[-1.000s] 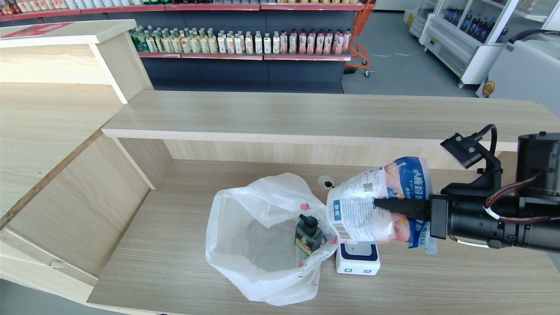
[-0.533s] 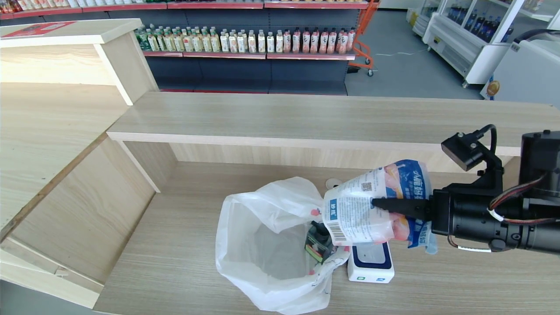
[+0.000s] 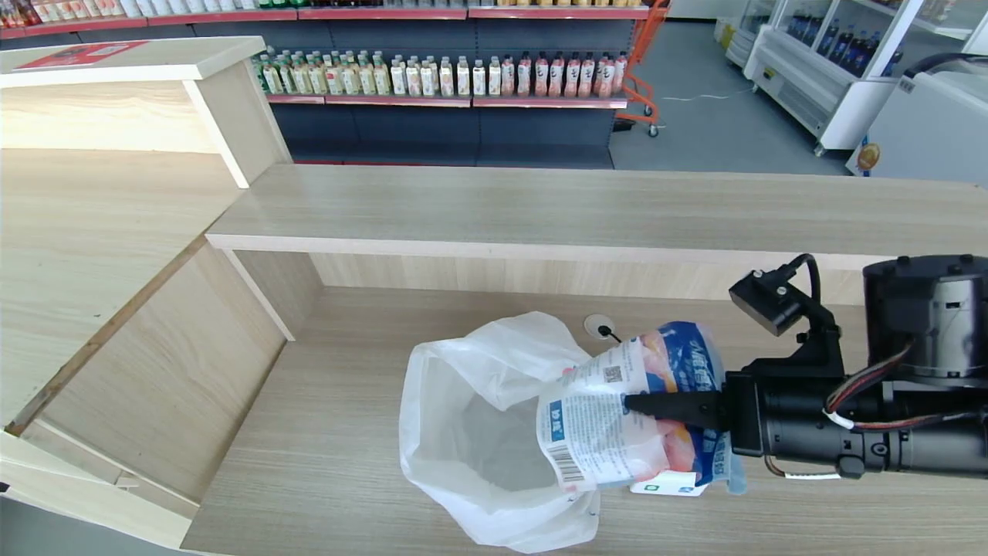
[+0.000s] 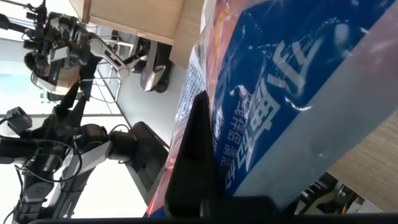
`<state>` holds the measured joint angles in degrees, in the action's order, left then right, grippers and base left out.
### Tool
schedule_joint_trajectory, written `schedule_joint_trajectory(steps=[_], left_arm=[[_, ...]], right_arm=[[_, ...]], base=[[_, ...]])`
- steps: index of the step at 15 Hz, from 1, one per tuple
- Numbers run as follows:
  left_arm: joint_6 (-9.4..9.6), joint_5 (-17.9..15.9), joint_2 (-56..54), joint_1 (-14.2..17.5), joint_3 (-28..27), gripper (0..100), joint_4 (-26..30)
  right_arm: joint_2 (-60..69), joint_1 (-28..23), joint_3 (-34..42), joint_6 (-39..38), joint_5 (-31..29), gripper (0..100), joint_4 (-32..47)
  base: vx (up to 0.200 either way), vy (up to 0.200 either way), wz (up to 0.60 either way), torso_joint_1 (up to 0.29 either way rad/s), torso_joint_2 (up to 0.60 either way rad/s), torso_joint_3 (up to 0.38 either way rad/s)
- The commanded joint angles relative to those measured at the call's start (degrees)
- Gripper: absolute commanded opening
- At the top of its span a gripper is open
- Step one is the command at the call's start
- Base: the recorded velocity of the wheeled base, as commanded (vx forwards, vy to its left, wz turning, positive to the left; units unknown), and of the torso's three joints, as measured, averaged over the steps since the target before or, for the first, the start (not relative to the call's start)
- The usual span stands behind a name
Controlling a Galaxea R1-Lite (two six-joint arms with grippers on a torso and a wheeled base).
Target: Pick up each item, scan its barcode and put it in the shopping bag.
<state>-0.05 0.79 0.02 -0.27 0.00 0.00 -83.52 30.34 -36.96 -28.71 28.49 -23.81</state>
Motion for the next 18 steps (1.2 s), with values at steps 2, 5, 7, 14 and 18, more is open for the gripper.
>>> schedule_joint_trajectory(steps=[2,5,7,14,18], left_arm=[[-0.04,0.09,-0.02,0.00,0.00,100,0.00],[-0.04,0.00,-0.02,0.00,0.00,100,0.00],[-0.04,0.00,-0.02,0.00,0.00,100,0.00],[-0.04,0.00,-0.02,0.00,0.00,100,0.00],[-0.04,0.00,-0.02,0.00,0.00,100,0.00]], right_arm=[[-7.54,0.95,-0.22,1.46,-0.89,0,-0.19],[-12.72,1.12,-0.66,6.82,-1.42,0,-0.36],[-15.10,1.03,-1.27,9.11,-1.51,0,-0.36],[-23.09,1.21,-7.42,15.88,-5.99,0,-0.63],[-25.99,1.39,-11.38,15.88,-5.90,0,-0.63]], base=[[0.000,0.000,0.00,0.000,0.00,0.000],[0.000,0.000,0.00,0.000,0.00,0.000],[0.000,0.000,0.00,0.000,0.00,0.000],[0.000,0.000,0.00,0.000,0.00,0.000],[0.000,0.000,0.00,0.000,0.00,0.000]])
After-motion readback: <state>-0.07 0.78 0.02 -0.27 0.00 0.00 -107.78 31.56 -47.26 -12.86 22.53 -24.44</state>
